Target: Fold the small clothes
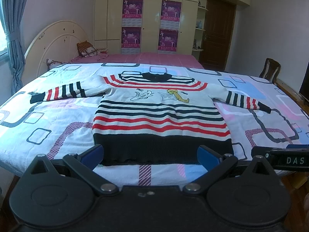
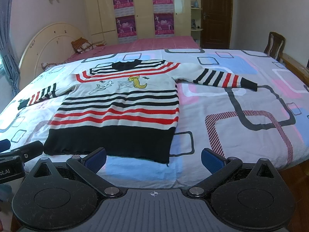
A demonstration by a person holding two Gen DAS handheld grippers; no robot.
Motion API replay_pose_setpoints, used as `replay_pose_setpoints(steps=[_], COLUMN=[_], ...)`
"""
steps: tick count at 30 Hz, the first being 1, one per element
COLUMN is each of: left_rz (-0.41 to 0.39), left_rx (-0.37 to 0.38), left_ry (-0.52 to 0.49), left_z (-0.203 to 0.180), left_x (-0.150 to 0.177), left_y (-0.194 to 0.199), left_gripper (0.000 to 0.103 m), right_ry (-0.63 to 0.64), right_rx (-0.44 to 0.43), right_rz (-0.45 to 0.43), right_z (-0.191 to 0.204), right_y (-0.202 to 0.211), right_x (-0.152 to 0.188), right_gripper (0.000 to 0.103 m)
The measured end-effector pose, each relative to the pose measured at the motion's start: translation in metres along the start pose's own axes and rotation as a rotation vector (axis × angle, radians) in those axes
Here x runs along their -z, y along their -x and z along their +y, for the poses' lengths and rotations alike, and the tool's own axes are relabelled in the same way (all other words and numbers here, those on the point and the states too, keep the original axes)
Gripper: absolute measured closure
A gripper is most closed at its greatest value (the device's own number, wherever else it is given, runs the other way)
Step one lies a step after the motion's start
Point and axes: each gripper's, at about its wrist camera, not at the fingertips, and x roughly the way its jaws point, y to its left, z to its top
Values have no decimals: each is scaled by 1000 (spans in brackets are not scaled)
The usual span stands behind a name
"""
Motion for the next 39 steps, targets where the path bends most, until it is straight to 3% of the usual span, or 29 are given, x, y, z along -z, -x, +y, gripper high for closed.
replay_pose_setpoints(steps=[23,33,39], left_rz=[-7,-40,65], left_rx=[1,-14,31], left_ry=[-1,0,18], left_z=[2,1,2], left_x=[-11,-51,-72], left_y=[-8,-53,-116], left_gripper=[0,0,0], right_ry=[7,-30,-73], right_rx=[3,53,85], right_rz=[-7,-44,-46], right_z=[2,-20,-40], right_y=[-6,-45,-82], right_x=[-7,-47,-71], right_gripper=[0,0,0])
